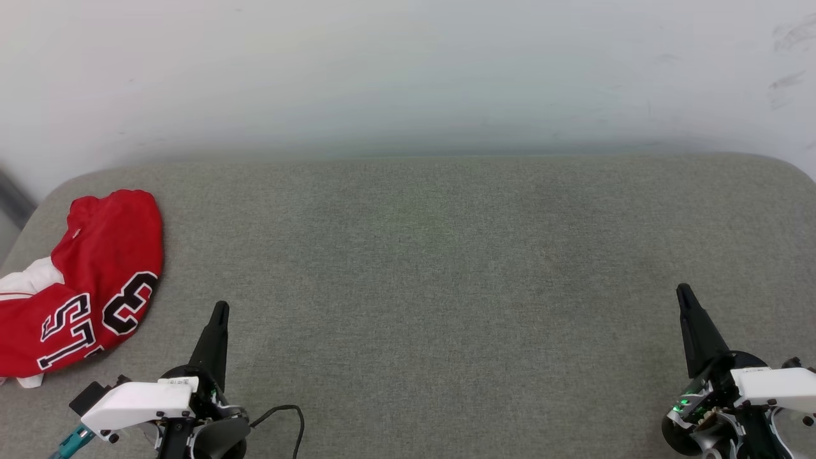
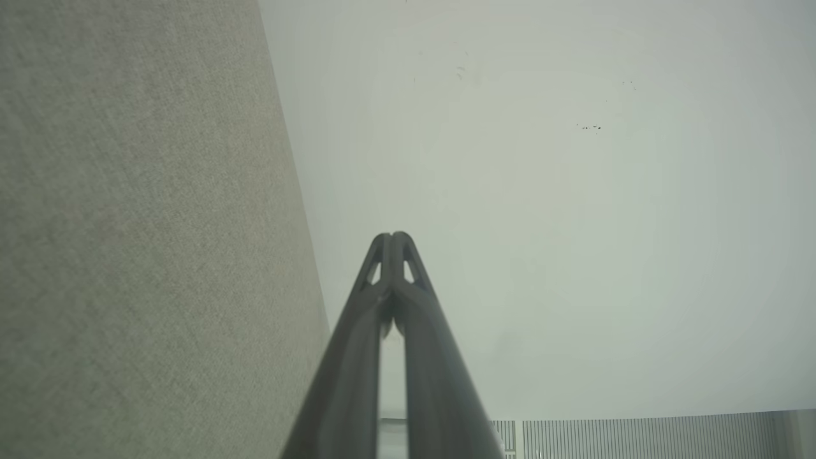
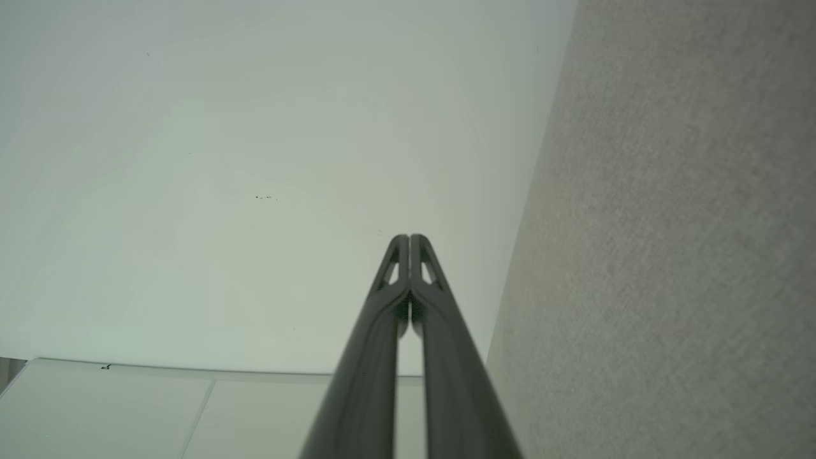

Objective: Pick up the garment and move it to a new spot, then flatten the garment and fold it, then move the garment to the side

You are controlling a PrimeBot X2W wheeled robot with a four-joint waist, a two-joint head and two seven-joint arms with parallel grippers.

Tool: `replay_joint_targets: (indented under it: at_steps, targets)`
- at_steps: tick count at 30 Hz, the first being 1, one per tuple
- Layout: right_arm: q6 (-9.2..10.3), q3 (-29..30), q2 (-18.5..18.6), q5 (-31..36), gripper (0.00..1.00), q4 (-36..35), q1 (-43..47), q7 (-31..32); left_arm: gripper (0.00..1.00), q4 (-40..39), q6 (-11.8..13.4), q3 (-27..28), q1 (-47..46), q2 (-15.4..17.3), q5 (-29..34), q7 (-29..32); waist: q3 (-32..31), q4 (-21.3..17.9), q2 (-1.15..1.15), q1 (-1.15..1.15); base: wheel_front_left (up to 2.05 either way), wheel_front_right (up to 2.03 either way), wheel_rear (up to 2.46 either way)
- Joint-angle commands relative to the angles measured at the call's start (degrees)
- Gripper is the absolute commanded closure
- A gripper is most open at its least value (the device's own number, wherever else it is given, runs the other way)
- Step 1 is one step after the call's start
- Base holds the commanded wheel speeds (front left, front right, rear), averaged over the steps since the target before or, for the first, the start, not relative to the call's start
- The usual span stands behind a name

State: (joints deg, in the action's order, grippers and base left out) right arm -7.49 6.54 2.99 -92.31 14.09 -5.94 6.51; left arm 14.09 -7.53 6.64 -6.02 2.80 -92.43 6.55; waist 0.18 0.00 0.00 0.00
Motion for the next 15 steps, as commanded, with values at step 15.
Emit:
replay_joint_targets:
  at_steps: [15]
  targets:
    - [0.00,0.0,-0.2,-0.2,1.00,0.0,-0.6,0.0,1.00,0.0,-0.2,0.1,-0.5,-0.1,0.0,0.1,0.0,0.0,0.00,0.00,0.00,0.00,0.00]
